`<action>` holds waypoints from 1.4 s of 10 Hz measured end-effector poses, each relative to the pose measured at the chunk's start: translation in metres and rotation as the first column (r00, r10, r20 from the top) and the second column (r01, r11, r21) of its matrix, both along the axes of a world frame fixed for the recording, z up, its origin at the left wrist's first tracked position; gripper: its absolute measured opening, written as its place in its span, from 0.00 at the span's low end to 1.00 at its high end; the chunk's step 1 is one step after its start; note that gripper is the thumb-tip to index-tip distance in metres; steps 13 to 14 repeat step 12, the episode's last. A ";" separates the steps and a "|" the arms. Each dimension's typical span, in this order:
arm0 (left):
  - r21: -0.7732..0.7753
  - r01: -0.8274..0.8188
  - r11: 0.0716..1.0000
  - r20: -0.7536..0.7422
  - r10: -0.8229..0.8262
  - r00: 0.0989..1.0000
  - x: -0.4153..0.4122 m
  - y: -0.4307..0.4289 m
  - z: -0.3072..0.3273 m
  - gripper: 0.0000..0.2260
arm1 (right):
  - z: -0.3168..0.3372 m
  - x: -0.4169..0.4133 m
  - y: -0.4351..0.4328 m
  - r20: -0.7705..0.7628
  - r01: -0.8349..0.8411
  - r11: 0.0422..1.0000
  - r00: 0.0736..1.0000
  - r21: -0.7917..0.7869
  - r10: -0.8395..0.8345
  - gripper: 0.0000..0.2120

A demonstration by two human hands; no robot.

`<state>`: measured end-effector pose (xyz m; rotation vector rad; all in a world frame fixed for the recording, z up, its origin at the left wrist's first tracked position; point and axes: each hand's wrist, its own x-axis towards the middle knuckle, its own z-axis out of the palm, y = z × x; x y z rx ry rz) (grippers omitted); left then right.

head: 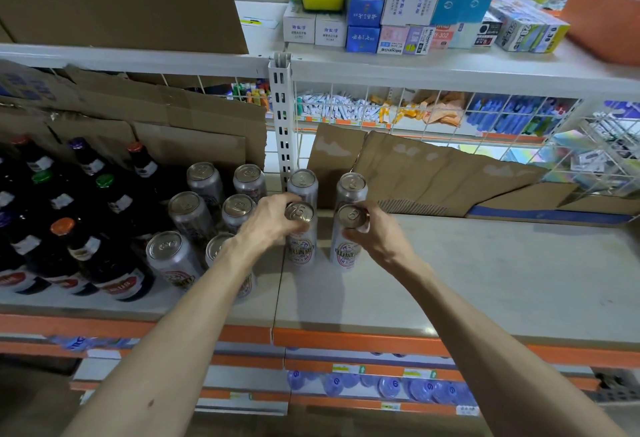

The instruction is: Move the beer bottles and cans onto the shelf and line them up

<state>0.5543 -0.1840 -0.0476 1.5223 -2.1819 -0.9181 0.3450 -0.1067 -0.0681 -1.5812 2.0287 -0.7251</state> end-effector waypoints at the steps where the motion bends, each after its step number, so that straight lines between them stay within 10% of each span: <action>1: -0.018 -0.006 1.000 0.004 0.006 1.000 0.000 0.002 -0.003 0.24 | -0.001 -0.001 -0.002 0.006 -0.004 1.000 1.000 -0.009 0.004 0.25; 6: -0.022 0.023 1.000 -0.033 -0.023 0.999 0.003 0.009 -0.003 0.25 | -0.001 0.002 0.007 0.061 0.010 1.000 0.998 -0.013 -0.009 0.30; 14: -0.142 -0.067 0.988 0.137 0.087 0.987 0.009 0.019 0.034 0.19 | 0.040 0.034 -0.003 -0.100 0.114 0.951 0.984 -0.288 -0.148 0.12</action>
